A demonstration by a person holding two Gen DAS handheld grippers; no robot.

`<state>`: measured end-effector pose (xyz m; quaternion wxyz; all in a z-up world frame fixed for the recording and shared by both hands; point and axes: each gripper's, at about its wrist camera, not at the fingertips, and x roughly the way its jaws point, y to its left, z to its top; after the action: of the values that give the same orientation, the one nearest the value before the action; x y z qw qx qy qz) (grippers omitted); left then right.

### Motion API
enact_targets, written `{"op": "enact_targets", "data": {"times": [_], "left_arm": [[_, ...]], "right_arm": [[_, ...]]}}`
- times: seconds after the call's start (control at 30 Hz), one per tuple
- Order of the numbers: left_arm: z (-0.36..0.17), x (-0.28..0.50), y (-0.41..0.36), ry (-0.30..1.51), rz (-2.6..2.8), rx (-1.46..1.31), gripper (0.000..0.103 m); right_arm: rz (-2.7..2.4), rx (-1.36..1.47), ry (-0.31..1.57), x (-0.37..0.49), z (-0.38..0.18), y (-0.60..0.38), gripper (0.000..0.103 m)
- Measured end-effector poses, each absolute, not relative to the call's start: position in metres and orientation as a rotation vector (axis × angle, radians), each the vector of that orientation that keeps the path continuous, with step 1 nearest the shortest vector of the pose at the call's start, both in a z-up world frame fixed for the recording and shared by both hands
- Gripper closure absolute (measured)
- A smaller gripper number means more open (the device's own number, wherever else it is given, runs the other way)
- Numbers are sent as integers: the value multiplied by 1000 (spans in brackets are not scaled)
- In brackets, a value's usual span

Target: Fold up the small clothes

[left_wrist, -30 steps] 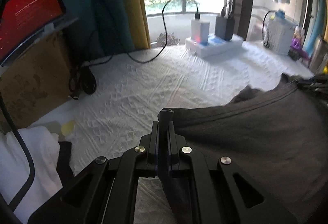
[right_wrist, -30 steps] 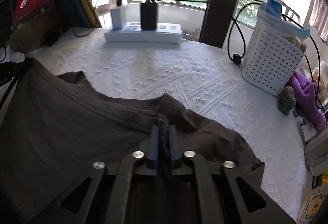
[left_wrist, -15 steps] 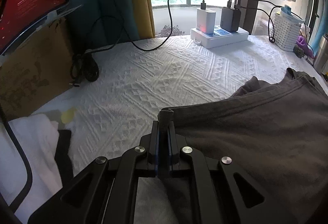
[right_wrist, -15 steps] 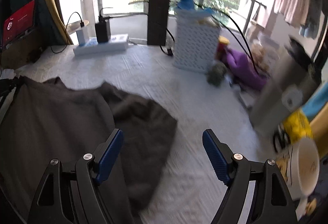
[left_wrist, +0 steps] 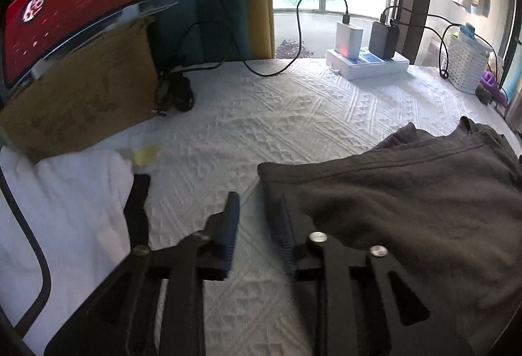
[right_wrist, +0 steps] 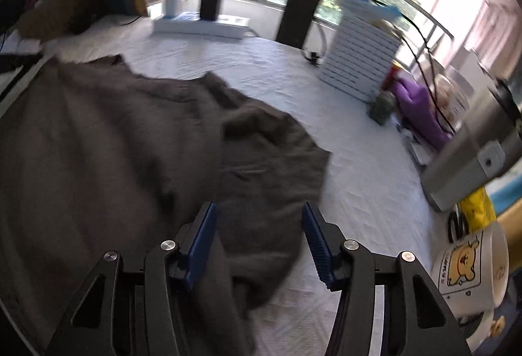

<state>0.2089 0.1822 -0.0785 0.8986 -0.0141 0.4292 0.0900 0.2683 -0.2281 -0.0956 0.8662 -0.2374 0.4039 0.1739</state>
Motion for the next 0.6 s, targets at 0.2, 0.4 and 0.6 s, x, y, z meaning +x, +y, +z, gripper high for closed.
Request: {"op": "enact_targets", "data": {"times": [0.2,0.4,0.6], "left_arm": [[-80,194,163,892,135,5,76],[-80,184,148,889,98,-6,75],[-81,174,136,890,69,-1,73]], "right_arm": [[397,-542,840,256,-97,-210,47],[505,-532,846,238,-92,-187,47],[621,-536,892,216,-105,-157,47]]}}
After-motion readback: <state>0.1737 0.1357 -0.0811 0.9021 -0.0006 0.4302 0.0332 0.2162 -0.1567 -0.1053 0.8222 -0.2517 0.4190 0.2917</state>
